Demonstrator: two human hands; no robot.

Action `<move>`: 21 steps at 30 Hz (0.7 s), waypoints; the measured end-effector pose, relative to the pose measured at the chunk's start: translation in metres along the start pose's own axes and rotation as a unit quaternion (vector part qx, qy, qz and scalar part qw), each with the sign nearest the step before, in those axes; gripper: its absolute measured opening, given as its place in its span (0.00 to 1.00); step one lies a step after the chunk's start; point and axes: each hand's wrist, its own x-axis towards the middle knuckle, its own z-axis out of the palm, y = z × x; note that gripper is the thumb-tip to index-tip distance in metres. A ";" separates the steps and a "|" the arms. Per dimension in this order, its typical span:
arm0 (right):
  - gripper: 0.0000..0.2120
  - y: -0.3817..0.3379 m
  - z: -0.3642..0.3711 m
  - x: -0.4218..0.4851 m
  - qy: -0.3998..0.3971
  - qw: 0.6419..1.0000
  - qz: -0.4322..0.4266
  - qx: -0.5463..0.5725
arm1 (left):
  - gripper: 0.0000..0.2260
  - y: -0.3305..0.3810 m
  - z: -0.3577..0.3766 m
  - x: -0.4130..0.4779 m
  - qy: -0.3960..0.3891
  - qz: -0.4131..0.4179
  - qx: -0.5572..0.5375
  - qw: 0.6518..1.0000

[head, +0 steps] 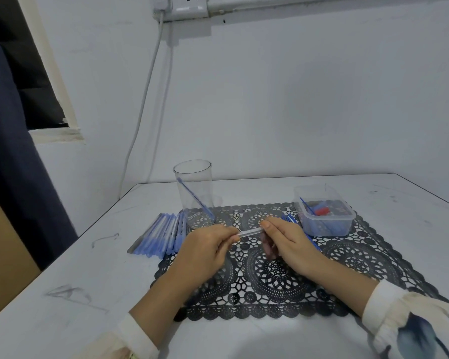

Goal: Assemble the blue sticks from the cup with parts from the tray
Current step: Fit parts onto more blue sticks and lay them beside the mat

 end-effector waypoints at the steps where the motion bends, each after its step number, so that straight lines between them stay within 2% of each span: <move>1: 0.15 0.000 0.000 0.000 -0.006 1.000 -0.013 -0.001 | 0.09 0.000 0.000 0.000 0.000 -0.005 -0.003 1.000; 5: 0.14 0.000 -0.002 0.000 0.008 0.996 -0.063 -0.061 | 0.11 -0.002 0.000 0.001 -0.005 -0.037 -0.037 0.999; 9: 0.18 0.002 -0.002 0.001 -0.005 0.998 -0.026 -0.056 | 0.11 -0.004 0.000 0.001 -0.006 -0.049 -0.061 0.997; 11: 0.15 0.002 -0.001 0.001 -0.006 0.997 -0.030 -0.068 | 0.11 -0.005 0.000 0.001 -0.003 -0.059 -0.067 0.996; 14: 0.09 -0.002 -0.002 0.002 0.001 0.987 -0.067 -0.145 | 0.11 -0.007 -0.001 0.002 -0.009 -0.061 -0.069 0.996; 19: 0.19 0.001 -0.004 0.002 0.078 0.948 -0.103 -0.291 | 0.12 -0.008 -0.001 0.003 -0.107 -0.091 -0.087 0.986; 21: 0.18 0.002 -0.005 0.002 0.101 0.931 -0.139 -0.321 | 0.14 -0.008 -0.001 0.003 -0.144 -0.111 -0.090 0.979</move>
